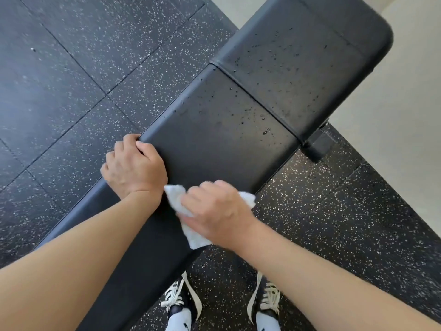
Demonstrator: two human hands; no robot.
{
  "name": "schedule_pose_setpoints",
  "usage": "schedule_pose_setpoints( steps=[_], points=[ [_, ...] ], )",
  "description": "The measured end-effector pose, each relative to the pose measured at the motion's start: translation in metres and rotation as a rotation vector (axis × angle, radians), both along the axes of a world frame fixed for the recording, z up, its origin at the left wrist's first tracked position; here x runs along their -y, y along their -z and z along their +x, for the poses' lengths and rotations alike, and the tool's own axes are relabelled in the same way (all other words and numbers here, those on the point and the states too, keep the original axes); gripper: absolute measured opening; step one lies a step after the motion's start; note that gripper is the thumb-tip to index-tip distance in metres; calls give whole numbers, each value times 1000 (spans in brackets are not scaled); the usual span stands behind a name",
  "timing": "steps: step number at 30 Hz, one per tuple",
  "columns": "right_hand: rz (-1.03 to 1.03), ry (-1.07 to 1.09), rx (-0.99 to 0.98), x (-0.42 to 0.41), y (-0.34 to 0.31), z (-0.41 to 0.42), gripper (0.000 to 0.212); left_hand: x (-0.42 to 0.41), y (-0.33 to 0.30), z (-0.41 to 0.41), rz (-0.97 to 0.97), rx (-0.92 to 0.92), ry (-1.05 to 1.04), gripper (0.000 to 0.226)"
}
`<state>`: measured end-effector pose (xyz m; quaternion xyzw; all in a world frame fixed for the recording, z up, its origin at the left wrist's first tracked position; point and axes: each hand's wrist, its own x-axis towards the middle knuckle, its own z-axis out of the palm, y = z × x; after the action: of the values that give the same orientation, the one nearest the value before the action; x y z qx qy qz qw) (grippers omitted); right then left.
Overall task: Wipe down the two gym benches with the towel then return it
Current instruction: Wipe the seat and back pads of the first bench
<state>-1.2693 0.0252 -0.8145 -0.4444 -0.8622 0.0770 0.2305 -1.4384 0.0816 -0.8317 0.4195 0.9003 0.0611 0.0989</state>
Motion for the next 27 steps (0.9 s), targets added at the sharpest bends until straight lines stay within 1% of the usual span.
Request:
schedule_pose_setpoints(
  steps=[1,3,4,6,8,11,13,15,18,20,22,24,26,27],
  points=[
    [36,26,55,-11,2,16,24,0,0,0,3,0,0,44],
    [71,150,131,-40,8,54,24,0,-1,0,4,-4,7,47],
    [45,232,124,-56,11,74,23,1,-2,0,1,-6,8,47],
    [-46,391,37,-84,10,98,25,1,-1,0,-3,-6,2,47],
    [-81,497,-17,-95,10,95,25,1,-1,0,-3,1,-3,46],
    [-103,558,-52,-113,9,60,24,0,-1,0,-7,12,-6,45],
    [-126,559,-89,-138,5,34,22,0,-1,0,-4,11,-1,46],
    [-101,514,-93,-168,5,5,16,0,1,0,5,3,5,48],
    [-90,403,1,-208,6,-36,28,0,3,0,7,-4,6,49],
    [-118,357,49,-223,9,-48,29,0,4,-1,5,-6,4,50],
    [-127,309,43,-222,11,-47,22,0,4,-1,4,-9,6,51],
    [-101,253,-45,-206,11,-33,19,-1,4,-1,4,-13,8,51],
    [-27,245,-115,-175,14,-3,17,0,3,0,4,-9,10,50],
    [-1,250,-111,-157,16,18,17,0,2,0,6,-8,8,50]
  ],
)
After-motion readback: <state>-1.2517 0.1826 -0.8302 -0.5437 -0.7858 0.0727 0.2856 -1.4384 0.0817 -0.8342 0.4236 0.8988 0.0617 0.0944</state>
